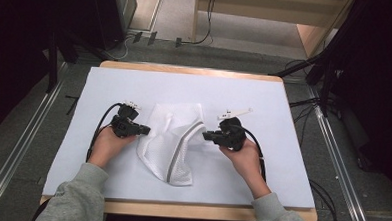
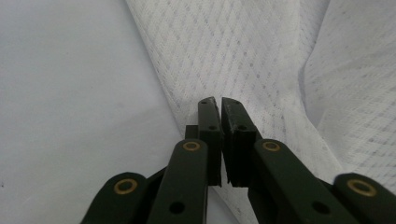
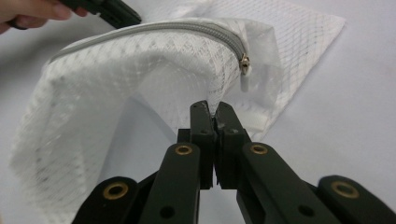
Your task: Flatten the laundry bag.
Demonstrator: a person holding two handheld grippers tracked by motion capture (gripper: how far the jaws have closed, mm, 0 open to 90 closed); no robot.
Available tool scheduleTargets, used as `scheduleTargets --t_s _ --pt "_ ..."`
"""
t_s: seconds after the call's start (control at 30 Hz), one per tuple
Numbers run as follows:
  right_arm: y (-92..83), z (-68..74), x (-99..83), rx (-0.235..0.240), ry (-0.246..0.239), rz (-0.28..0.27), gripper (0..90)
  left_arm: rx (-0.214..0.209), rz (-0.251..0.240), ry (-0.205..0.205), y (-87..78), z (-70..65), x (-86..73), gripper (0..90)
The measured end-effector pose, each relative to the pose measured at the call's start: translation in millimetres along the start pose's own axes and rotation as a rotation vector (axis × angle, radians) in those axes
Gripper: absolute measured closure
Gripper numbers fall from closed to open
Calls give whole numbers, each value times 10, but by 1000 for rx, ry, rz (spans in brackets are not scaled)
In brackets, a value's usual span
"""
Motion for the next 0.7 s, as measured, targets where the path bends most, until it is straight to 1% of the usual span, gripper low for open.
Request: scheduleTargets --t_s 0.03,0.07,0.1,0.17,0.23,0.27,0.3,0.4,0.47,0.5,0.57,0.63,0.7 --pt "0 0 0 0 0 0 897 0 0 0 0 0 0 900" --pt "-82 62 -41 8 4 -2 897 3 0 -3 2 3 0 900" --pt "-82 62 -41 8 4 -2 897 2 2 -3 1 6 0 900" --pt "-169 138 -84 22 10 -6 898 -7 -1 -6 4 17 1 900" --pt "-239 199 -127 32 1 -11 897 -13 -1 -11 4 22 0 900" --pt "-280 239 -158 36 4 -10 897 -17 0 -12 4 27 0 900" --pt "-337 287 -209 38 -3 -8 897 -17 -1 -11 4 29 1 900" --pt "-429 363 -307 45 2 -8 898 -17 -1 -11 7 34 6 900" --pt "-489 402 -376 48 7 -5 898 -16 0 -12 9 35 13 900" --pt "-548 427 -441 48 11 -5 898 -17 1 -9 10 37 15 900" --pt "-570 434 -464 48 15 -1 897 -20 1 -6 13 46 20 900" --pt "-668 456 -554 48 24 -6 900 -18 -7 -10 17 59 30 891" --pt "-691 463 -579 49 27 -8 900 -21 -6 -14 19 61 35 888"
Point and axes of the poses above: each handheld gripper's, and its own axes: y roughly forward along the jaws, x roughly out of its top, z roughly to its left, the point moved 4 cm from there along y, roughly forward along the jaws, and after that the axes turned 5 degrees about x, right-handed, at the moved point
